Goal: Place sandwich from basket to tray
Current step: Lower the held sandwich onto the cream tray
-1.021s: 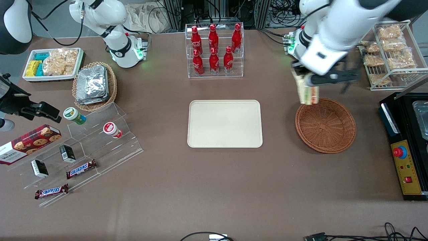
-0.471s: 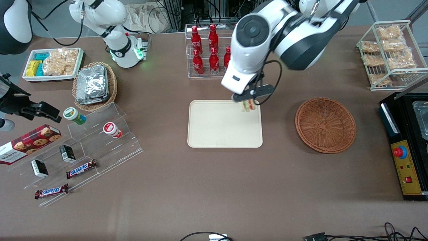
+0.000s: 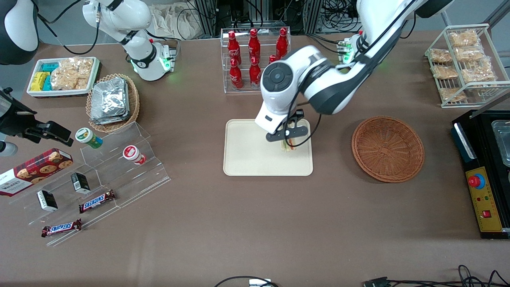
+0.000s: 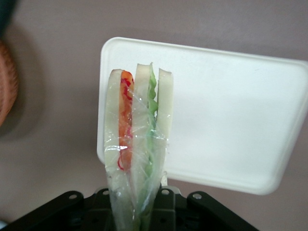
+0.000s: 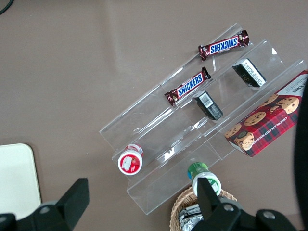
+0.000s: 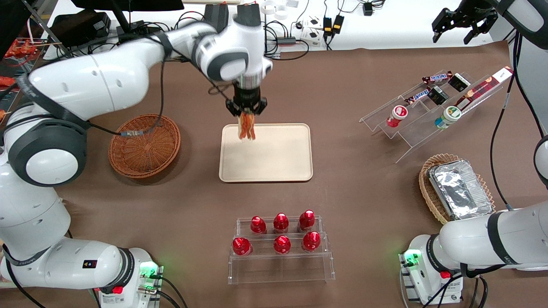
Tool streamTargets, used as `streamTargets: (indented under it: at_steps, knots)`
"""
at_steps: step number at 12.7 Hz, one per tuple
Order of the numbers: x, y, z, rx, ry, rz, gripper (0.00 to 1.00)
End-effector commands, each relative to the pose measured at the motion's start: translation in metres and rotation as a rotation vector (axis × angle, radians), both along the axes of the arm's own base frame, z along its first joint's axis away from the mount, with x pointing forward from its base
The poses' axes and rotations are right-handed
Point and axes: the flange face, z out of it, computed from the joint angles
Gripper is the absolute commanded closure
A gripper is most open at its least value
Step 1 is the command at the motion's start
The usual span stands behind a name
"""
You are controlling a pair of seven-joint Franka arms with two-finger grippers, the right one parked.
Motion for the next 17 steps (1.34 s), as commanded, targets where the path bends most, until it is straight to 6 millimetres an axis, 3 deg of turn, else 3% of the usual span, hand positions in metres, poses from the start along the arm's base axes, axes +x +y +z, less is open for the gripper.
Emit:
streamTargets:
  at_steps: [1,3,10,16,17]
  knots:
    - [-0.012,0.026,-0.065,0.048,-0.034,-0.051,1.00]
    - [-0.018,0.028,-0.096,0.025,-0.041,-0.089,1.00]
    - [-0.009,0.048,-0.148,-0.023,-0.063,-0.102,1.00]
    - [-0.009,0.055,-0.160,-0.018,-0.043,-0.144,1.00]
    - [-0.007,0.058,-0.159,-0.020,-0.042,-0.136,0.85]
